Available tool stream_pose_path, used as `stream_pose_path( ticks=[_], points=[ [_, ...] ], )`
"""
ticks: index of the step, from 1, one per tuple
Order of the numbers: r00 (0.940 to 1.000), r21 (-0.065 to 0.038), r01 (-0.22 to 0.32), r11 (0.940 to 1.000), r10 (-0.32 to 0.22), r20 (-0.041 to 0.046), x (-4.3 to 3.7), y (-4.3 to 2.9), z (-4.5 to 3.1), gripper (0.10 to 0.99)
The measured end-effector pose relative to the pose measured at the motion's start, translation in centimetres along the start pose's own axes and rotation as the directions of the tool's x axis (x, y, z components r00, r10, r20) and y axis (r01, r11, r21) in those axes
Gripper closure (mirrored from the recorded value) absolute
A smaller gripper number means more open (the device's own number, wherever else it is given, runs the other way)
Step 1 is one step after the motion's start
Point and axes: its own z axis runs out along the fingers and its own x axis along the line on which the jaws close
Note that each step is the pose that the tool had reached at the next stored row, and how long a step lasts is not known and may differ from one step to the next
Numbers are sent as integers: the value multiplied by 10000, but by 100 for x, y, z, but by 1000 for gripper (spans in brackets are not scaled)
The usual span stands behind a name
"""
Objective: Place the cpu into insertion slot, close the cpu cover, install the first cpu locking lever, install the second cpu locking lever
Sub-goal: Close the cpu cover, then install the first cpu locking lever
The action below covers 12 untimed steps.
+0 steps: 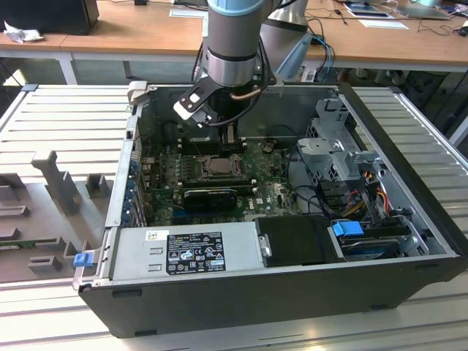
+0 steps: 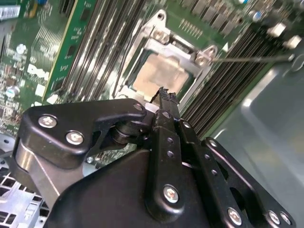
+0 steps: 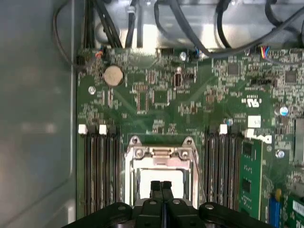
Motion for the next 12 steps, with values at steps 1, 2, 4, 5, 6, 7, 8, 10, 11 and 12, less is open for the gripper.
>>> stream_pose_path(
  ticks=[1, 2, 4, 5, 6, 7, 8, 10, 11, 12],
  points=[
    [10000, 0, 2, 10000, -2, 0, 5, -9, 1, 980],
    [10000, -1, 3, 10000, -3, 0, 9, -12, 1, 980],
    [10000, 0, 4, 10000, -4, 1, 16, -19, 1, 980],
    [10000, 0, 3, 10000, -3, 0, 18, -24, 1, 980],
    [10000, -1, 3, 10000, -3, -1, 19, -29, 2, 980],
    [10000, -1, 4, 10000, -4, -1, 20, -31, 2, 980],
    [10000, -1, 4, 10000, -4, -2, 21, -37, 2, 980],
    [10000, 0, 4, 10000, -4, -1, 21, -50, 2, 980],
    [10000, 0, 4, 10000, -4, 0, 21, -56, 2, 980],
    [10000, -1, 3, 10000, -3, 0, 21, -66, 2, 980]
  ],
)
